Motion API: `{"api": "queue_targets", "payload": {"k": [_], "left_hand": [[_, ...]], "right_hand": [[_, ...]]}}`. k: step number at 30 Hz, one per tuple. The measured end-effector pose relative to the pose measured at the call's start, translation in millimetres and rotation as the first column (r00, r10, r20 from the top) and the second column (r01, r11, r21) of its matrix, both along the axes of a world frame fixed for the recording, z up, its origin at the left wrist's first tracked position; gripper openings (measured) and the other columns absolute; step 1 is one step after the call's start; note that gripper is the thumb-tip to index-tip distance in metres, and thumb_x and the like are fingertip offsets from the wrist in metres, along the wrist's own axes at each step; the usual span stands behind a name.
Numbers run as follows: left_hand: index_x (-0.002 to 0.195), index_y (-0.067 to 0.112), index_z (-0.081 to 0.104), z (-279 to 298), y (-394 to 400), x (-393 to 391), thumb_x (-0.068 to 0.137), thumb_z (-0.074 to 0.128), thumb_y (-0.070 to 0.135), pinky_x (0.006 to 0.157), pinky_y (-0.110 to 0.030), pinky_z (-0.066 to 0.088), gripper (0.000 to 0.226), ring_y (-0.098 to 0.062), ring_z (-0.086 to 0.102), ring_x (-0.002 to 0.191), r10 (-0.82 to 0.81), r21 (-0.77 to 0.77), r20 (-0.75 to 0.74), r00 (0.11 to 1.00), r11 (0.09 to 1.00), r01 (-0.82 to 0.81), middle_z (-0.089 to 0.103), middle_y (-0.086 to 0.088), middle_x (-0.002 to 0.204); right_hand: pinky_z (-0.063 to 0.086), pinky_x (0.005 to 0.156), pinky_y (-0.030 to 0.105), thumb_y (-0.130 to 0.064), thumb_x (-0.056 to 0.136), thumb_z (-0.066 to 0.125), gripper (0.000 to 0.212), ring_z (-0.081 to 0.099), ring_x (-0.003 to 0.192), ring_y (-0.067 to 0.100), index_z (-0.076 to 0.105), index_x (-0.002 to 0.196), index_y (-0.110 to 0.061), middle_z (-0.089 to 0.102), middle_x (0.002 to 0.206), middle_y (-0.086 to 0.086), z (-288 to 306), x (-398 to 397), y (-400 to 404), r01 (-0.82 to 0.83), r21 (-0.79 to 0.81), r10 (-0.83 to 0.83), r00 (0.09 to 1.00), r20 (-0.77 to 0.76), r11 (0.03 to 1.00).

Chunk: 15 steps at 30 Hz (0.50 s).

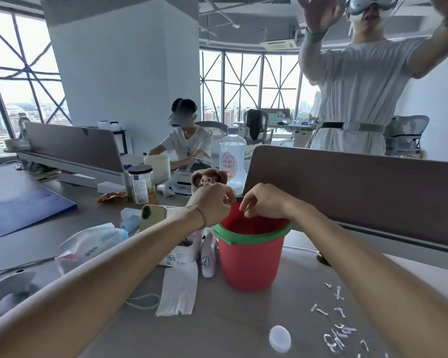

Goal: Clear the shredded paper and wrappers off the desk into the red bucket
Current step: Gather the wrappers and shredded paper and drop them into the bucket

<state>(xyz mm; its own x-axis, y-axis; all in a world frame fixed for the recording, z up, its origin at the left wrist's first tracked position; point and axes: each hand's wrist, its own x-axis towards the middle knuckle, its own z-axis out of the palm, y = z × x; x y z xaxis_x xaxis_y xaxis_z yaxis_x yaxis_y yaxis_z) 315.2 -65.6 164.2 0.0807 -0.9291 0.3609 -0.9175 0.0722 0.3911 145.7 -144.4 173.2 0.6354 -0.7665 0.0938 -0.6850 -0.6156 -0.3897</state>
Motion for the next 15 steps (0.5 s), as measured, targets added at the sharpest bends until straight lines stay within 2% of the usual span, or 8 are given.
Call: {"api": "queue_targets", "payload": {"k": [3,5,8,13,15], "left_hand": [[0.104,0.035,0.070,3,6,-8,0.081,0.052,0.015,0.085,-0.038,0.055,0.035,-0.015,0.065,0.085,-0.021,0.012,-0.004,1.000,1.000,0.021,0.071,0.009,0.080],[0.112,0.033,0.068,7,12,-16,0.083,0.053,0.013,0.081,-0.039,0.057,0.038,-0.014,0.066,0.083,-0.059,0.000,-0.002,0.998,0.998,0.059,0.071,0.008,0.082],[0.115,0.033,0.065,10,21,-33,0.083,0.053,0.017,0.081,-0.039,0.056,0.038,-0.017,0.066,0.086,-0.091,-0.047,0.025,0.996,0.995,0.092,0.071,0.008,0.089],[0.115,0.037,0.058,7,42,-73,0.072,0.037,0.035,0.082,-0.041,0.054,0.047,-0.024,0.066,0.090,-0.198,-0.077,0.068,0.978,0.976,0.203,0.071,0.002,0.097],[0.117,0.037,0.057,2,51,-89,0.077,0.043,0.040,0.081,-0.039,0.054,0.042,-0.022,0.065,0.093,-0.244,-0.095,0.089,0.966,0.963,0.252,0.070,0.003,0.102]], "right_hand": [[0.055,0.093,0.028,-0.017,0.084,0.080,0.022,0.071,0.096,0.005,0.080,0.105,-0.023,0.079,0.098,-0.009,11,-12,16,-0.022,-0.029,0.021,1.000,-0.008,0.999],[0.055,0.095,0.031,-0.018,0.086,0.079,0.025,0.070,0.100,0.006,0.078,0.111,-0.022,0.078,0.101,-0.010,18,-22,28,-0.016,-0.072,0.016,1.000,0.001,0.997],[0.054,0.097,0.036,-0.024,0.085,0.078,0.027,0.067,0.105,0.013,0.076,0.112,-0.027,0.076,0.107,-0.008,25,-41,51,0.015,-0.178,-0.017,1.000,-0.010,0.984],[0.056,0.087,0.039,-0.030,0.078,0.071,0.029,0.067,0.097,0.014,0.073,0.107,-0.033,0.075,0.102,-0.012,24,-84,95,0.100,-0.274,-0.108,0.994,-0.014,0.956],[0.057,0.083,0.041,-0.036,0.082,0.072,0.020,0.068,0.090,0.016,0.073,0.101,-0.029,0.075,0.095,-0.010,22,-102,115,0.124,-0.296,-0.137,0.990,-0.023,0.947]]}}
